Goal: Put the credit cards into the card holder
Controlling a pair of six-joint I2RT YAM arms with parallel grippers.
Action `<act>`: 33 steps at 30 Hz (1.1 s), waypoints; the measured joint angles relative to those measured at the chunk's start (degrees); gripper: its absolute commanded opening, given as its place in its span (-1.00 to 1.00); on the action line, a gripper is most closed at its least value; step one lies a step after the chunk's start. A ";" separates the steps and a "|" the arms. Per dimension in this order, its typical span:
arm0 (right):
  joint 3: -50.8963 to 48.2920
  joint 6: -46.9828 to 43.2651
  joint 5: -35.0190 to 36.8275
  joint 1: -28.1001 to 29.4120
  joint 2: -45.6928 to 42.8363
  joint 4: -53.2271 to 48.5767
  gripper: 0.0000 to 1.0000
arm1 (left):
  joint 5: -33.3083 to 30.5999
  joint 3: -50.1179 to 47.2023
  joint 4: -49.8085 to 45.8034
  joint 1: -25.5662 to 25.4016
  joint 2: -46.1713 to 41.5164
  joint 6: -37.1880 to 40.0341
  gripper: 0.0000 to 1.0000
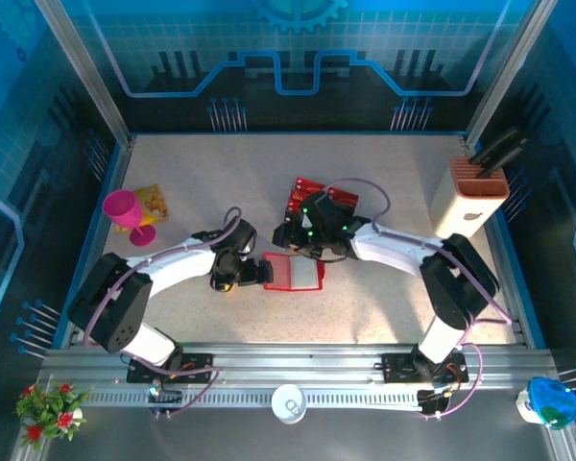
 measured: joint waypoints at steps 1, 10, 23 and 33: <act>1.18 -1.73 0.98 -0.24 -0.85 -1.99 0.95 | -0.04 0.15 -0.15 0.00 0.15 -0.02 0.99; 18.03 -19.91 23.45 -1.75 -2.95 -28.44 0.99 | -0.33 1.05 -0.92 -0.11 1.27 0.20 0.99; 24.28 -38.82 30.53 -7.80 3.52 -35.43 0.72 | -0.50 2.43 -2.32 -0.11 2.69 0.17 0.99; 22.99 -47.78 25.11 -8.04 7.76 -36.28 -0.19 | -0.90 2.84 -2.78 -0.22 3.28 0.11 0.98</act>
